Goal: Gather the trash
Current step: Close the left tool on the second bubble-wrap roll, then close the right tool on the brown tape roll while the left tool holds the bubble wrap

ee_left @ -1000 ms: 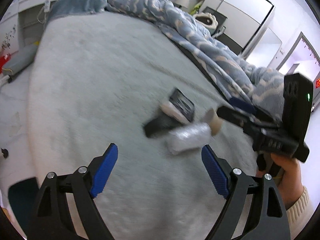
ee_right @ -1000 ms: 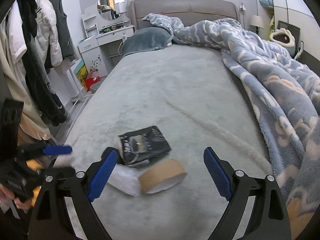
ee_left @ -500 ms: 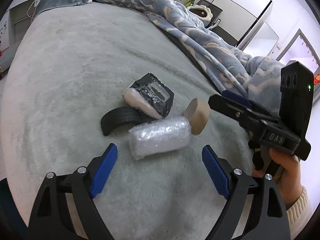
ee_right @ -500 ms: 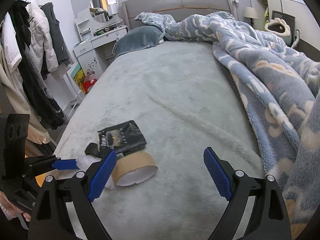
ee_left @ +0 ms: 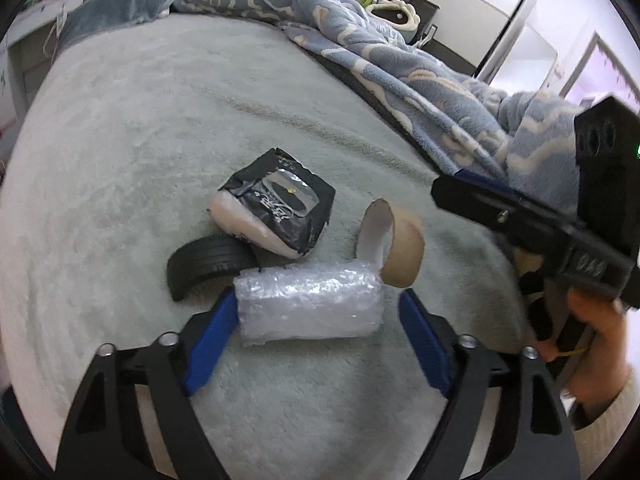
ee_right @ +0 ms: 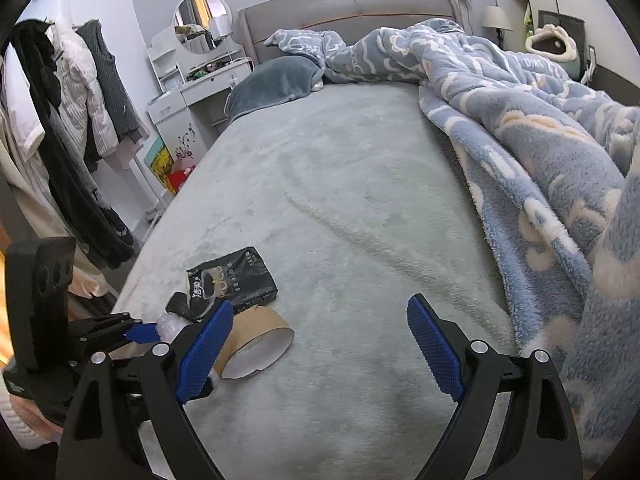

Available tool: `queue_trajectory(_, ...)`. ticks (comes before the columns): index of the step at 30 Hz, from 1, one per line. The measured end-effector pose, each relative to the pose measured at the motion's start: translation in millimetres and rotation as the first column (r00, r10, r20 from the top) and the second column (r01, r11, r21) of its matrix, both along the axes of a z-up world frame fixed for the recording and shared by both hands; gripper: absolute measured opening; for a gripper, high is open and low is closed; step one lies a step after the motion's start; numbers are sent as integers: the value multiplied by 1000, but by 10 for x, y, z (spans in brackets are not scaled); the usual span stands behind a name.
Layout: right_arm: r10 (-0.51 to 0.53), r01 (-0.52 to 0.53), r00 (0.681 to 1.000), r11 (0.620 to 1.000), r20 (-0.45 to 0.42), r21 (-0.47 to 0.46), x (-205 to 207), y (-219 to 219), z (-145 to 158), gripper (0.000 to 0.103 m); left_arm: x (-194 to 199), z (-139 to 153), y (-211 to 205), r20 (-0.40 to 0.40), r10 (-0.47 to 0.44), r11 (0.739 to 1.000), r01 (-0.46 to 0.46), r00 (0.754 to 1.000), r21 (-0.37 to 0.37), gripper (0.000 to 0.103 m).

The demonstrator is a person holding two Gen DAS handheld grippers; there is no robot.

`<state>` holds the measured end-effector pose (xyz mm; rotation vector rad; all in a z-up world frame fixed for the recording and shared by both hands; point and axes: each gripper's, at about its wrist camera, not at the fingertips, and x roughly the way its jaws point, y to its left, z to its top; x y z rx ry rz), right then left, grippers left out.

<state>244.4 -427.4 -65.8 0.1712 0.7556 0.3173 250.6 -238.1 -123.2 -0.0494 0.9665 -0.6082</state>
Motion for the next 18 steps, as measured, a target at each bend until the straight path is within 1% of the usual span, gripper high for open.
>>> queue_trajectory(2, 5, -5, 1000, 1000, -3, 3, 11, 3, 2, 90, -11, -10, -22, 19, -11, 999, 11, 1000, 32, 72)
queue_trajectory(3, 10, -10, 1000, 1000, -5, 5, 11, 12, 0, 90, -17, -16, -26, 25, -16, 999, 15, 1000, 43, 71)
queue_trajectory(7, 24, -24, 1000, 1000, -19, -3, 34, 89, -6, 90, -36, 12, 17, 32, -29, 999, 28, 999, 44, 67)
queue_trajectory(11, 38, -38, 998, 999, -41, -19, 53, 178, -48, 90, -40, 43, 109, 19, -29, 999, 29, 999, 22, 67)
queue_trajectory(14, 51, -53, 997, 998, -51, -33, 54, 239, -89, 90, -56, 86, 195, 31, -17, 999, 16, 999, 28, 67)
queue_trajectory(18, 41, -45, 996, 998, -73, -42, 94, 331, -133, 90, -64, 143, 356, 33, 4, 1000, -5, 999, 15, 67)
